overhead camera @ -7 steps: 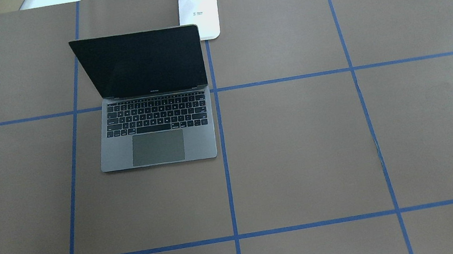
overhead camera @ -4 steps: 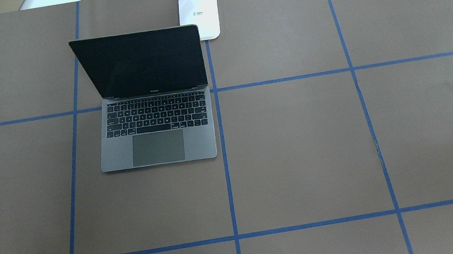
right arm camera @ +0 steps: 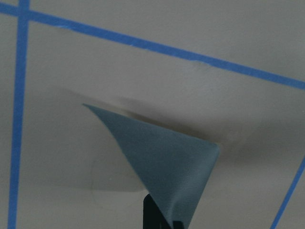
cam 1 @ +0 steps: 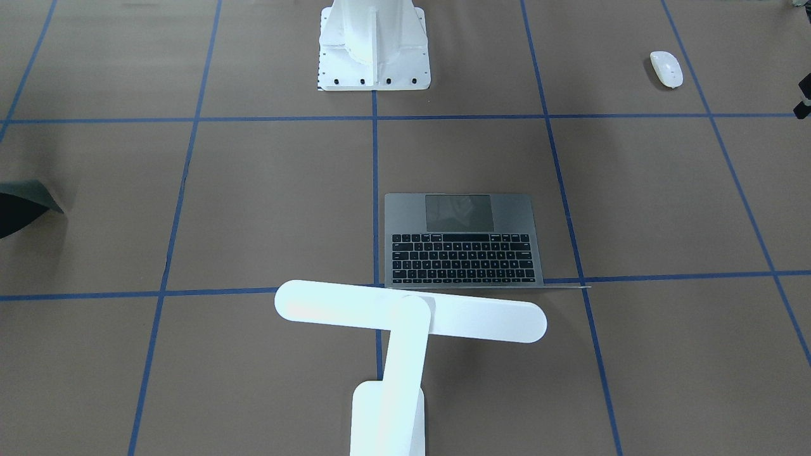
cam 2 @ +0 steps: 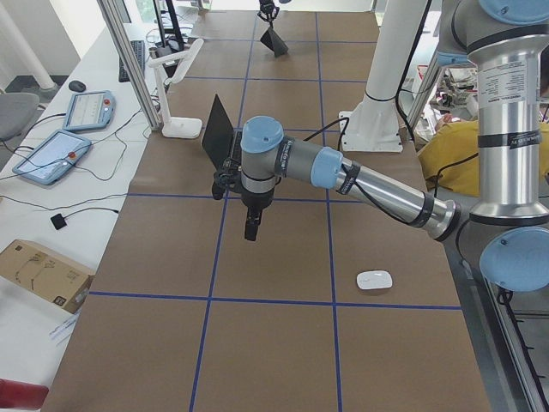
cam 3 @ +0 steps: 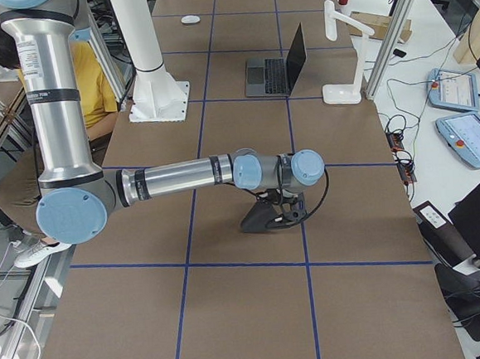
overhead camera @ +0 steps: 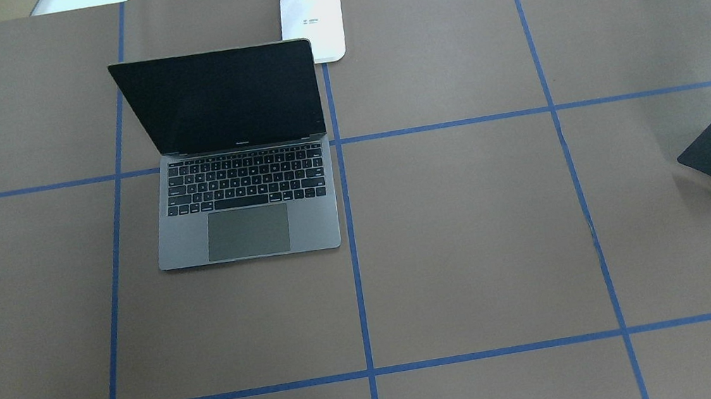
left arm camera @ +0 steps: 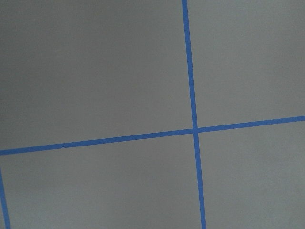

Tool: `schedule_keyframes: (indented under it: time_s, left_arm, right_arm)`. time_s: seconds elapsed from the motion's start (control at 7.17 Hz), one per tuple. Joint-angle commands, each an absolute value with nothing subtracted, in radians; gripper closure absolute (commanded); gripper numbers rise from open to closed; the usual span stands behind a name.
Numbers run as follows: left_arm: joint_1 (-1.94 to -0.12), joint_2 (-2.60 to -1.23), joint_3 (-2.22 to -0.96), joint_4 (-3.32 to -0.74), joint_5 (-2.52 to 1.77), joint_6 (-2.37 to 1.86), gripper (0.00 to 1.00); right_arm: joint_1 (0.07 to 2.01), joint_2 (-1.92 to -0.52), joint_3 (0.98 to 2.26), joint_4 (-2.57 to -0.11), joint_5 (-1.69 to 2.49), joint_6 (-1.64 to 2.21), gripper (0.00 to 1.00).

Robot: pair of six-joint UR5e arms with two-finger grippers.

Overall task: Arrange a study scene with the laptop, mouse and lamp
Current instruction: 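Lower the mouse pad with the right gripper beside the laptop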

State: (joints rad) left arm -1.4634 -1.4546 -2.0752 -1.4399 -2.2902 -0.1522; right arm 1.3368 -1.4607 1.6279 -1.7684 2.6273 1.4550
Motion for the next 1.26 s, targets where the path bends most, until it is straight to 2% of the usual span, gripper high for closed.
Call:
schedule_keyframes:
  time_s: [0.0,0.7,1.12]
  left_arm:
    - [-1.463,-1.456,-2.066,-1.44,-2.29,-0.153,0.0]
    - [-1.463,-1.457,-2.048,-1.442,-2.29,-0.155,0.0]
    - [-1.468,-1.456,-2.046,-1.442,-2.29,-0.155,0.0]
  right_arm:
    - [1.249,-1.323,1.634,-1.766,2.623,1.653,1.0]
    - [1.083,-1.088,1.617,-1.737,2.562,1.818,1.0]
    - [0.923,-1.052,1.626,-1.492,2.443,2.122,1.0]
